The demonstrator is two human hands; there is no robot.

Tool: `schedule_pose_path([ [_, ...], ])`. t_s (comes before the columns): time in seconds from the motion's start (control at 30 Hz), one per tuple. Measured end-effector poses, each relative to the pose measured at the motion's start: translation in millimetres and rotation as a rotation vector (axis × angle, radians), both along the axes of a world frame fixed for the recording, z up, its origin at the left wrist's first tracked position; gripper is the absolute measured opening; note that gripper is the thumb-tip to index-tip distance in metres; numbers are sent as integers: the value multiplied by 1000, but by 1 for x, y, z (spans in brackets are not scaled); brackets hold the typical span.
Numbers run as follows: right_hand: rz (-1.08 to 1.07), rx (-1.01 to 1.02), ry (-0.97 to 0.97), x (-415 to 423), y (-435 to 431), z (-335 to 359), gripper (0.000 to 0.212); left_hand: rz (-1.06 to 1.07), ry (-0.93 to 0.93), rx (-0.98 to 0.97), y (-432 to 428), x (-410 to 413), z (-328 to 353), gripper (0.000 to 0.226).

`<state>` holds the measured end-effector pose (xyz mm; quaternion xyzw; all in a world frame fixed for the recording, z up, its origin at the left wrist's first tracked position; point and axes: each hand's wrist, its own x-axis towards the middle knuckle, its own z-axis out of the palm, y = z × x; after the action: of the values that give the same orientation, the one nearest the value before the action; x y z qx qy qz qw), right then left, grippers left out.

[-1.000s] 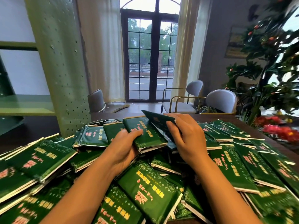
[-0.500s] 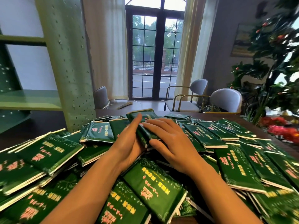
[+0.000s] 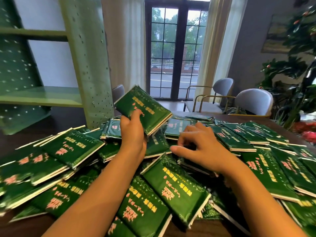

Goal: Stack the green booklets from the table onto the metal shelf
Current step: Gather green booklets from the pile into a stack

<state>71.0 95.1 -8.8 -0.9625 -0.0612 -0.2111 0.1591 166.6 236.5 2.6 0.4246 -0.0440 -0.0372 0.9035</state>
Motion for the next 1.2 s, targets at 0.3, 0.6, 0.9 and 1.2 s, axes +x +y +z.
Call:
schedule_pose_path([
  [0.3,52,-199,339,-3,17,-6,42,55,37,-7,-1,6,-6,18],
  [0.6,208,168,372,-5,5,2,27,141,56,-47,2,10,-4,32],
  [0.9,74,1042,-42,-9,-7,16,14,12,-4,70,2,7,-6,16],
  [1.2,45,1246,-235,0,-4,10,46,-232,-192,424,-12,-11,-14,15],
])
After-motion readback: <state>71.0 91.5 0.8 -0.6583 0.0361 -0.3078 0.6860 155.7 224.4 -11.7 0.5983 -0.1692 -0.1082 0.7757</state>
